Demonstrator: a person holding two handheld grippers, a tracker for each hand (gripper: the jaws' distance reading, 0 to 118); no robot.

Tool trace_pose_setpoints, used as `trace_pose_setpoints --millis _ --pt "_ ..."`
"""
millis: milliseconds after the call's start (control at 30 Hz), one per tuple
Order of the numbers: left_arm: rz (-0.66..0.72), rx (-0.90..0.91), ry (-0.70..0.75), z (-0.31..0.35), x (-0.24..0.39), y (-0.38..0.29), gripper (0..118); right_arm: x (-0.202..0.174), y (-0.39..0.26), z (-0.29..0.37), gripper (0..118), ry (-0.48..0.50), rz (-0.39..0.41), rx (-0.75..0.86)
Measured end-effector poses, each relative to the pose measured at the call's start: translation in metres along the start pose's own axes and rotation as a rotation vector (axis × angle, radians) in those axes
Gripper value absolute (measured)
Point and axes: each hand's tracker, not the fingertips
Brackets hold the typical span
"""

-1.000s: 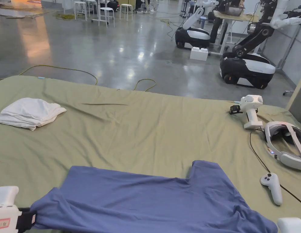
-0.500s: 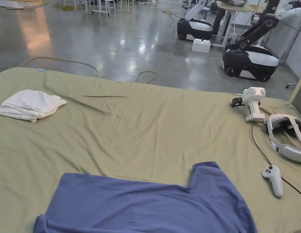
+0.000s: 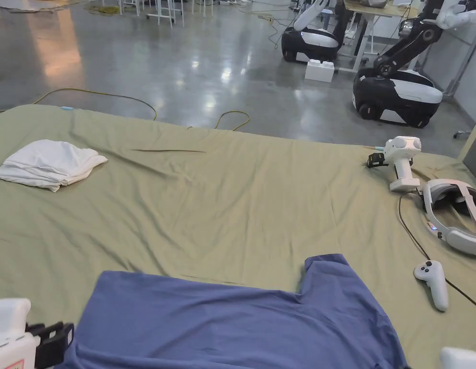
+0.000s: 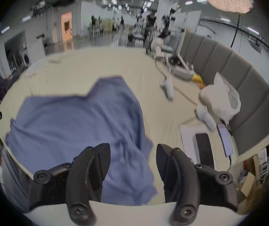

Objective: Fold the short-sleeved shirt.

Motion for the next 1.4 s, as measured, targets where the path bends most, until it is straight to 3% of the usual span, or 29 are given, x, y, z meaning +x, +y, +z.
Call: trace_pose_setpoints --millis 167,267,333,400,533,567,600,633,700,867,1100,1400 --pt "-0.062 0.297 0.022 0.011 0.029 0.033 46 -0.022 0.041 0.003 63 0.067 -0.07 0.294" --pt "-0.134 0.415 0.079 0.016 0.049 0.046 46 -0.045 0.059 0.008 61 0.039 -0.035 0.432" --pt "-0.145 0.43 0.056 0.016 0.057 0.054 46 -0.056 0.067 0.009 52 0.058 -0.039 0.495" --pt "-0.125 0.445 -0.012 0.016 0.061 0.06 46 -0.063 0.074 0.01 36 0.084 -0.061 0.543" --pt "-0.08 0.479 -0.099 0.014 0.065 0.067 43 -0.079 0.086 0.012 28 0.054 -0.11 0.618" --pt "-0.083 0.493 -0.106 0.015 0.067 0.066 39 -0.082 0.088 0.012 22 0.043 -0.12 0.628" --pt "-0.092 0.509 -0.105 0.016 0.07 0.066 21 -0.085 0.09 0.011 10 0.037 -0.12 0.631" --pt "-0.1 0.523 -0.088 0.017 0.074 0.066 9 -0.086 0.09 0.011 5 0.038 -0.129 0.652" --pt "-0.105 0.543 -0.048 0.018 0.081 0.065 0 -0.09 0.092 0.011 0 0.032 -0.128 0.667" --pt "-0.112 0.589 -0.012 0.02 0.085 0.064 0 -0.096 0.095 0.012 0 0.019 -0.103 0.696" --pt "-0.133 0.455 0.036 -0.013 0.056 0.068 0 -0.095 0.097 0.011 0 0.032 -0.053 0.658" --pt "-0.082 -0.017 0.044 -0.09 0.008 0.095 1 -0.094 0.095 -0.014 0 0.049 0.01 0.545"
